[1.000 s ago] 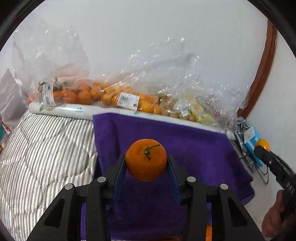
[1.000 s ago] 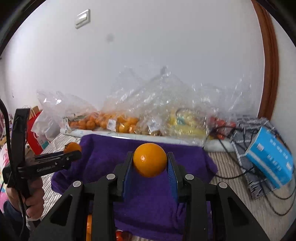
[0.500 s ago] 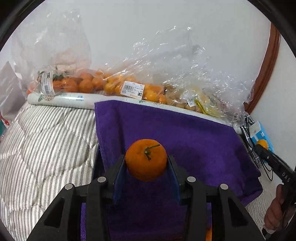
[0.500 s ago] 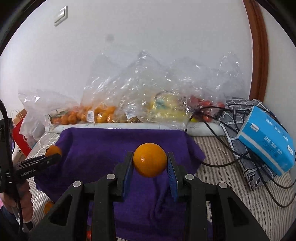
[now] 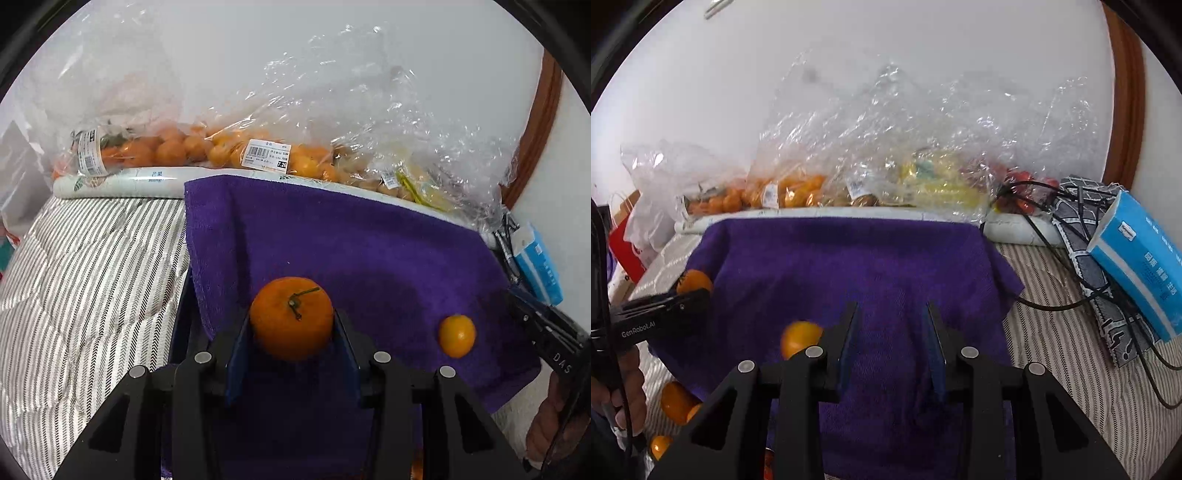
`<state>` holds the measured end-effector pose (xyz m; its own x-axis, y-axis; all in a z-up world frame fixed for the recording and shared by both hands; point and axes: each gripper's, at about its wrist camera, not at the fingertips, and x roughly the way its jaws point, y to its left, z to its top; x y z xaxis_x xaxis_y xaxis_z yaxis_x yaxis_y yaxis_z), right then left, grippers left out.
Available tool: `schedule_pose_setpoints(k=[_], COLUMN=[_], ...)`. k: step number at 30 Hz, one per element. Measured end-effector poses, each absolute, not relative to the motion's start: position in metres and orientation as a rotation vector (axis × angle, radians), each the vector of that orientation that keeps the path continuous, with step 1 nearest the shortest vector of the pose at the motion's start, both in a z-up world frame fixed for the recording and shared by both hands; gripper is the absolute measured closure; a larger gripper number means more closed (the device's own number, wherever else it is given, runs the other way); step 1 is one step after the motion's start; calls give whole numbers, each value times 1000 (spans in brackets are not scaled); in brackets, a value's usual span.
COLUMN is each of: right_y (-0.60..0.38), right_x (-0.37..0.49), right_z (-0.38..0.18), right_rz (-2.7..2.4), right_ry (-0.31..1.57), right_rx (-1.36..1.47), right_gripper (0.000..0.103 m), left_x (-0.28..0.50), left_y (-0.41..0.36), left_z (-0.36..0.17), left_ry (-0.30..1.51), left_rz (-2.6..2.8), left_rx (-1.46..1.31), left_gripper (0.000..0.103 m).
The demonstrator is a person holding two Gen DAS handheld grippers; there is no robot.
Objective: Organize fruits
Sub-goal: 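Release the orange onto the purple towel with the right tool while the left tool lowers the mandarin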
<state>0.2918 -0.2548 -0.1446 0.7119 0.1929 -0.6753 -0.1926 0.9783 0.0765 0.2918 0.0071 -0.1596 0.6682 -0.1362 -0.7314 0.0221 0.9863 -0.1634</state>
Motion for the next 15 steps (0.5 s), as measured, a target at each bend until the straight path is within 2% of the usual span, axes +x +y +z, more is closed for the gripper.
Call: schedule_pose_setpoints(k=[10, 12, 13, 15], right_y=[-255, -256, -256, -255], right_x=[286, 286, 285, 283], right_z=[-140, -139, -139, -137], right_rz=[212, 209, 207, 205], right_ry=[727, 726, 721, 714], right_rx=[5, 12, 12, 9], right_gripper=[67, 60, 57, 54], left_x=[292, 291, 290, 285], left_y=[-1, -1, -1, -1], left_z=[-160, -157, -155, -149], left_ry=[828, 817, 807, 769], left_rz=[-77, -80, -81, -74], left_rx=[-68, -66, -68, -70], left_gripper=[61, 52, 44, 39])
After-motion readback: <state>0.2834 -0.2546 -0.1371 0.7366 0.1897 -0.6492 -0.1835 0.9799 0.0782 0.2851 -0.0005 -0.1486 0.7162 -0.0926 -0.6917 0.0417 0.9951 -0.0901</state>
